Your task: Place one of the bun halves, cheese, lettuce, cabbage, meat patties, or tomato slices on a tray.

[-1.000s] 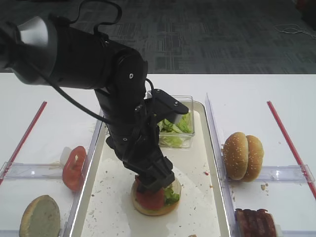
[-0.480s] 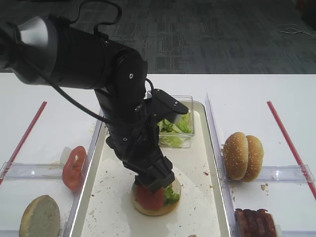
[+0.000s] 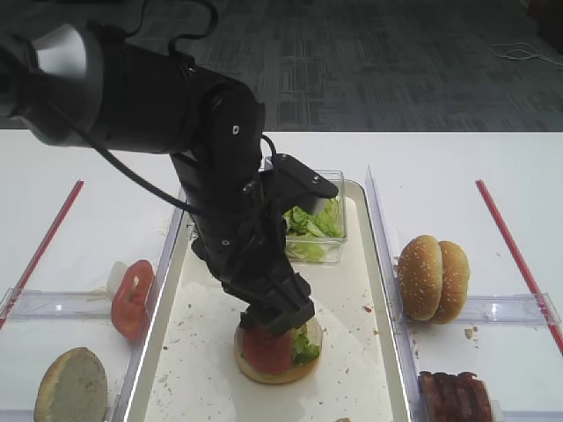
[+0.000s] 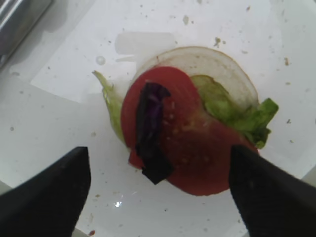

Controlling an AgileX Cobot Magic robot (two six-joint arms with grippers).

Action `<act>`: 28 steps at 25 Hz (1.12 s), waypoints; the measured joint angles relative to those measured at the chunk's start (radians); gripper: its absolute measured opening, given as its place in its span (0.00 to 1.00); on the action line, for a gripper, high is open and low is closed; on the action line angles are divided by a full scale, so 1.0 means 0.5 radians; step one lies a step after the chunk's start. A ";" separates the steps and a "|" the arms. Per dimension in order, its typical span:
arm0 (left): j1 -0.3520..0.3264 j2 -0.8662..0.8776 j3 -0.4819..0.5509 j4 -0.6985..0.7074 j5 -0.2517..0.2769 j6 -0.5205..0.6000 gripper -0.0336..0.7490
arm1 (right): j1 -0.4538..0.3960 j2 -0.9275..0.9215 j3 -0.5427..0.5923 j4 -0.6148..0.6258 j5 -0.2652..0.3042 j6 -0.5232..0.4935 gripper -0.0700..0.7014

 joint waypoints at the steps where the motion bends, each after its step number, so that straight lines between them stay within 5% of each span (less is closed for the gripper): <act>1: 0.000 0.000 -0.021 0.000 0.009 0.000 0.76 | 0.000 0.000 0.000 0.000 0.000 0.000 0.50; 11: 0.000 -0.215 -0.291 0.004 0.109 -0.030 0.76 | 0.000 0.000 0.000 0.000 0.000 0.000 0.50; 20: 0.017 -0.268 -0.309 0.058 0.151 -0.052 0.76 | 0.000 0.000 0.000 0.000 0.000 0.000 0.50; 23: 0.121 -0.268 -0.309 0.058 0.151 -0.060 0.76 | 0.000 0.000 0.000 0.000 0.000 0.000 0.50; 28: 0.527 -0.268 -0.309 0.058 0.159 -0.089 0.76 | 0.000 0.000 0.000 0.000 0.000 0.000 0.50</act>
